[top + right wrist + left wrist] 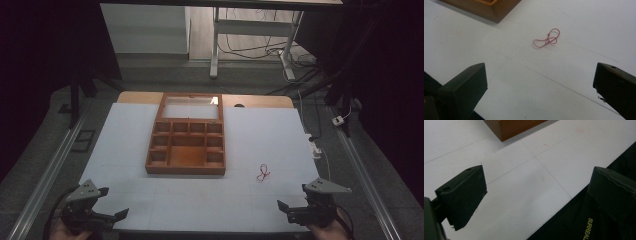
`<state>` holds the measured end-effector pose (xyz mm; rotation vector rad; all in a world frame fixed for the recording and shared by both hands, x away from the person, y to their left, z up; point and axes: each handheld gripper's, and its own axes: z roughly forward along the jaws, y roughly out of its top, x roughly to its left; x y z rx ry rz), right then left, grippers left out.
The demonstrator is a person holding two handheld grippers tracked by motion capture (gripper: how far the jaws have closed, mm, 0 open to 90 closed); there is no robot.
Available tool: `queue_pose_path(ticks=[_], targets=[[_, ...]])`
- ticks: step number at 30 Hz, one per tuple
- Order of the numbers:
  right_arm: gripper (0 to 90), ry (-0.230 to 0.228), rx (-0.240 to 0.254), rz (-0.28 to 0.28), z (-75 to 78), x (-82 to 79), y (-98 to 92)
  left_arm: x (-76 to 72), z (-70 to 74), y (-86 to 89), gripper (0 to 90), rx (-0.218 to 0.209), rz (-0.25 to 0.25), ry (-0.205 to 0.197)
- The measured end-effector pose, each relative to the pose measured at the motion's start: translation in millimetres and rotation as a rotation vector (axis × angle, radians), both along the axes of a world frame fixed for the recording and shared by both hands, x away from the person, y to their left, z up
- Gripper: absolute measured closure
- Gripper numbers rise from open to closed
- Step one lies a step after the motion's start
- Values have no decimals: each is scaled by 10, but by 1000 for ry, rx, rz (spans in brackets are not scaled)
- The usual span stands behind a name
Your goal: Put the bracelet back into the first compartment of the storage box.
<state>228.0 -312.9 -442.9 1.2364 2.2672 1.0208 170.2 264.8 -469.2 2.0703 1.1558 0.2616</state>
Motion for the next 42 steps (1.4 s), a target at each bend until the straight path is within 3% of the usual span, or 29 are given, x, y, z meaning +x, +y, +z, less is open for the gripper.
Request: queue_pose_path(ticks=[11, 17, 23, 25, 31, 35, 42], targets=[[0, 2, -10, 55, 2, 31, 29, 4, -2, 32, 20, -22, 10, 3], [0, 23, 27, 90, -9, 75, 76, -1, -1, 36, 19, -28, 17, 1], [0, -2, 35, 94, 11, 94, 132, -5, -1, 43, 18, -30, 19, 0], [0, -19, 16, 88, 13, 105, 174, -6, 0, 45, 18, -30, 19, 0], [0, -8, 16, 86, -15, 143, 235, -6, -1, 44, 18, -34, 19, -1], [0, 1, -34, 97, -25, 212, 295, -4, 0, 43, 12, -28, 23, -1], [0, 20, -20, 92, -30, 302, 298, -5, -3, 21, 3, -11, 25, -1]])
